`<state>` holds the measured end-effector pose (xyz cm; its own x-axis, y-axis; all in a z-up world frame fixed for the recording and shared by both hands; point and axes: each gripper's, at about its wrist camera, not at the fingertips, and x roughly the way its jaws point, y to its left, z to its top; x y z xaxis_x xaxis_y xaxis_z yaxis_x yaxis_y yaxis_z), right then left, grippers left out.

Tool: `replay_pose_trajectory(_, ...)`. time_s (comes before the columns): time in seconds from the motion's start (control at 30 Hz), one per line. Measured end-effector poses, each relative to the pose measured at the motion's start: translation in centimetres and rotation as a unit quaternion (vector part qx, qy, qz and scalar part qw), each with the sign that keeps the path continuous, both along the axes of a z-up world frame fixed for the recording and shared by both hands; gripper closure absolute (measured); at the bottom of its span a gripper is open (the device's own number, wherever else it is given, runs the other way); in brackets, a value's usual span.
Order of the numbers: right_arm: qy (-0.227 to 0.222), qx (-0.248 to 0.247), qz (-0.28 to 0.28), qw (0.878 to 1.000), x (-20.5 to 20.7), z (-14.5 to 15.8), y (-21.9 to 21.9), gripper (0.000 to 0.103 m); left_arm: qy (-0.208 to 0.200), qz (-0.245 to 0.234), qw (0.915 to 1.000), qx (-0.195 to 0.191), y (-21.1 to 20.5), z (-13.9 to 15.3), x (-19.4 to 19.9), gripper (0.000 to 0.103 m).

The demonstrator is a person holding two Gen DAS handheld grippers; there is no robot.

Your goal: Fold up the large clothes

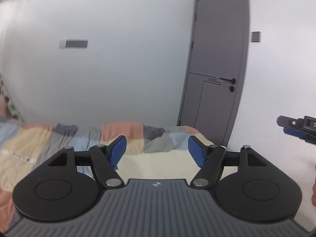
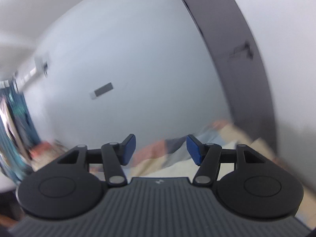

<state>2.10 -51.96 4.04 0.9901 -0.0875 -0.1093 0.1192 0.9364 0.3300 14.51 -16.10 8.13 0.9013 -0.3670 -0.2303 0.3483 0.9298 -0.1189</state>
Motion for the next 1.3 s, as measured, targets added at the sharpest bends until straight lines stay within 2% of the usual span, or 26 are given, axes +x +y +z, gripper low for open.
replay_pose_trajectory(0.17, -0.006, -0.034, -0.004, 0.999, -4.5, 0.2, 2.4, 0.041, -0.011, -0.009, 0.9997, 0.022, -0.3, 0.9, -4.0, 0.027)
replay_pose_trajectory(0.3, 0.016, -0.06, -0.019, 0.998, -6.1, -0.6, 4.9, 0.039, -0.013, -0.013, 0.9994, 0.029, -0.2, 0.6, -6.6, 0.027)
replay_pose_trajectory(0.4, 0.027, -0.062, -0.017, 0.998, -7.9, -1.5, 6.3, 0.039, -0.002, -0.008, 0.9995, 0.03, 0.3, -0.2, -8.4, 0.026)
replay_pose_trajectory(0.6, 0.044, -0.064, -0.017, 0.997, -10.3, -3.3, 8.3, 0.039, -0.009, -0.013, 0.9991, 0.039, 0.7, -1.8, -12.3, 0.026)
replay_pose_trajectory(0.7, 0.061, -0.075, -0.023, 0.995, -10.9, -4.2, 9.1, 0.039, -0.025, -0.003, 0.9978, 0.061, 1.0, -2.7, -13.7, 0.024)
replay_pose_trajectory(1.07, 0.098, -0.055, -0.025, 0.993, -12.4, -7.0, 10.4, 0.039, 0.013, -0.011, 0.9989, 0.044, 2.4, -5.6, -14.8, 0.023)
replay_pose_trajectory(1.17, 0.107, -0.059, -0.026, 0.992, -12.1, -7.7, 10.6, 0.032, 0.022, -0.011, 0.9988, 0.043, 2.3, -6.4, -14.8, 0.023)
replay_pose_trajectory(1.3, 0.114, -0.053, -0.022, 0.992, -11.6, -8.1, 10.7, 0.032, 0.036, -0.01, 0.9986, 0.037, 2.2, -7.0, -14.3, 0.022)
